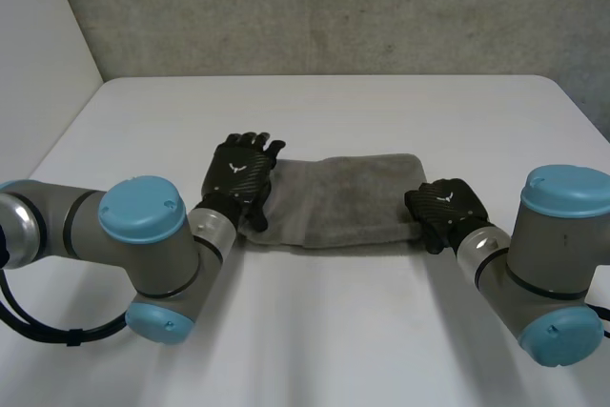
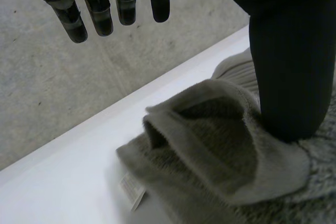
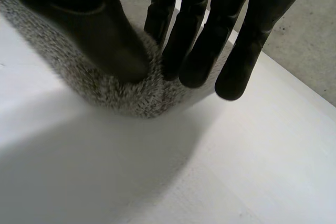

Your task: Fold the laundry

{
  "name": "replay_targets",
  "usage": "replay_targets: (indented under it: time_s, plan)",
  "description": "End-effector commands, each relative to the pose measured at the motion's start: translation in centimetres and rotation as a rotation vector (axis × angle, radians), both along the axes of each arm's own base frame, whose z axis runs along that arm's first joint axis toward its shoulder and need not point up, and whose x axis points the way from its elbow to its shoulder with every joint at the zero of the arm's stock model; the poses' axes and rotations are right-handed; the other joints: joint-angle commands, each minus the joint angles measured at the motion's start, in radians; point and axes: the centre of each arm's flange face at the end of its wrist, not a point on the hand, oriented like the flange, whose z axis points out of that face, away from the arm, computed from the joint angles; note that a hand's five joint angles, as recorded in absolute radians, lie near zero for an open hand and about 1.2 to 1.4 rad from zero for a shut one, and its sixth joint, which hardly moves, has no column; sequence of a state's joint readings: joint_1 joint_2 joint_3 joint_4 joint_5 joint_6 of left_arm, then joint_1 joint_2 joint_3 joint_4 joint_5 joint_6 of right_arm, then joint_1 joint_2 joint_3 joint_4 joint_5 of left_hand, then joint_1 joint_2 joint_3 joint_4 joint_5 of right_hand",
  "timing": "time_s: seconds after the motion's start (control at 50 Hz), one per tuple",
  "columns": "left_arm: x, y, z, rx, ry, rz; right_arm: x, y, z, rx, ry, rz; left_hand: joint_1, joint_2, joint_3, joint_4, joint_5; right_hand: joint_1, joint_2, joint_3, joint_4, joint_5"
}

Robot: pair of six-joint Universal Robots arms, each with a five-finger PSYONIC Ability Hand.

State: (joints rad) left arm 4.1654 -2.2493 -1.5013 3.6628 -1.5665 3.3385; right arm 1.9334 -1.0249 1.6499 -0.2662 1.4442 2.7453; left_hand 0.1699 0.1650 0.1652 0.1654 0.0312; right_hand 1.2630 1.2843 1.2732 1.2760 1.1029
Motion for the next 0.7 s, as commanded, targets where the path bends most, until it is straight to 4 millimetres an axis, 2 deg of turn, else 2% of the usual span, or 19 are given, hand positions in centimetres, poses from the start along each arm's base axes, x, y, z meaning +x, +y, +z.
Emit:
replay_targets:
  time_s: [0.02,0.08,0.16,0.18,0.24,0.28,0.3,0.34,0.36,0.38,0.4,0.42,0.44,0.46,0.5,0.52,0.56,0.66,0.7]
  plan:
    - [0.8,0.3,-0.2,-0.012,-0.099,0.034,-0.4,0.1,0.7,-0.019,0.05,0.004,0.005,0.01,0.01,0.01,-0.03,0.133,0.112,0.123,0.12,0.119]
    - [1.4,0.7,1.0,-0.028,-0.139,0.047,-0.5,0.6,0.9,-0.021,0.106,0.027,0.005,0.01,0.009,0.009,-0.031,0.133,0.112,0.123,0.12,0.119]
    - [2.1,2.0,4.5,-0.069,-0.114,0.054,-1.2,1.6,2.2,-0.078,0.346,0.108,0.005,0.01,0.009,0.009,-0.031,0.133,0.112,0.123,0.12,0.119]
    - [2.1,2.0,4.6,-0.069,-0.114,0.054,-1.3,1.4,3.2,-0.123,0.407,0.118,0.005,0.01,0.009,0.009,-0.031,0.133,0.112,0.123,0.12,0.119]
    - [2.5,2.4,7.3,-0.122,-0.074,0.061,-1.0,1.2,4.2,-0.182,0.446,0.122,0.005,0.01,0.009,0.009,-0.031,0.133,0.112,0.123,0.12,0.119]
    - [2.6,2.6,9.6,-0.172,-0.037,0.067,-0.5,-0.5,6.6,-0.299,0.469,0.075,0.005,0.01,0.009,0.009,-0.031,0.133,0.112,0.123,0.12,0.119]
    - [2.6,2.6,9.7,-0.173,-0.036,0.067,-0.4,-0.5,6.6,-0.299,0.469,0.075,0.005,0.01,0.009,0.009,-0.031,0.133,0.112,0.123,0.12,0.119]
    - [2.8,2.5,10.5,-0.192,-0.022,0.075,0.6,-0.9,7.9,-0.359,0.458,0.074,0.005,0.01,0.009,0.009,-0.031,0.133,0.112,0.123,0.12,0.119]
    - [3.1,2.3,11.4,-0.212,-0.011,0.087,3.4,-0.2,8.8,-0.425,0.423,0.138,0.005,0.01,0.009,0.009,-0.031,0.133,0.112,0.123,0.12,0.119]
    - [3.4,1.9,12.3,-0.235,0.002,0.102,3.4,-0.2,8.8,-0.426,0.423,0.138,0.005,0.01,0.009,0.009,-0.031,0.133,0.112,0.123,0.12,0.119]
    - [3.4,1.9,12.4,-0.235,0.002,0.102,6.0,0.8,9.2,-0.476,0.393,0.207,0.005,0.01,0.009,0.009,-0.031,0.133,0.112,0.123,0.12,0.119]
    - [3.6,1.5,12.9,-0.246,0.01,0.11,6.0,0.8,9.2,-0.477,0.393,0.207,0.005,0.01,0.009,0.009,-0.031,0.133,0.112,0.123,0.12,0.119]
    - [3.6,1.5,12.9,-0.246,0.01,0.11,9.3,2.6,9.4,-0.525,0.356,0.305,0.005,0.01,0.009,0.009,-0.031,0.133,0.112,0.123,0.12,0.119]
    - [3.7,1.3,13.3,-0.251,0.016,0.117,9.3,2.6,9.4,-0.525,0.355,0.306,0.005,0.01,0.009,0.009,-0.031,0.133,0.112,0.123,0.12,0.119]
    - [3.7,1.2,13.6,-0.25,0.026,0.122,13.9,5.9,7.1,-0.546,0.322,0.494,0.005,0.01,0.009,0.009,-0.031,0.133,0.112,0.123,0.12,0.119]
    - [3.7,1.1,13.7,-0.242,0.045,0.127,13.9,5.9,7.1,-0.546,0.322,0.495,0.005,0.01,0.009,0.009,-0.031,0.133,0.112,0.123,0.12,0.119]
    - [3.9,0.9,13.8,-0.235,0.063,0.134,15.9,8.6,4.3,-0.517,0.317,0.643,0.005,0.01,0.009,0.009,-0.031,0.133,0.112,0.123,0.12,0.119]
    - [4.5,0.3,13.3,-0.183,0.124,0.152,16.5,11.1,1.5,-0.475,0.359,0.762,0.005,0.01,0.009,0.009,-0.031,0.133,0.112,0.123,0.12,0.119]
    - [4.4,0.3,13.0,-0.168,0.14,0.15,16.4,11.2,1.4,-0.467,0.371,0.757,0.005,0.01,0.009,0.009,-0.031,0.133,0.112,0.123,0.12,0.119]
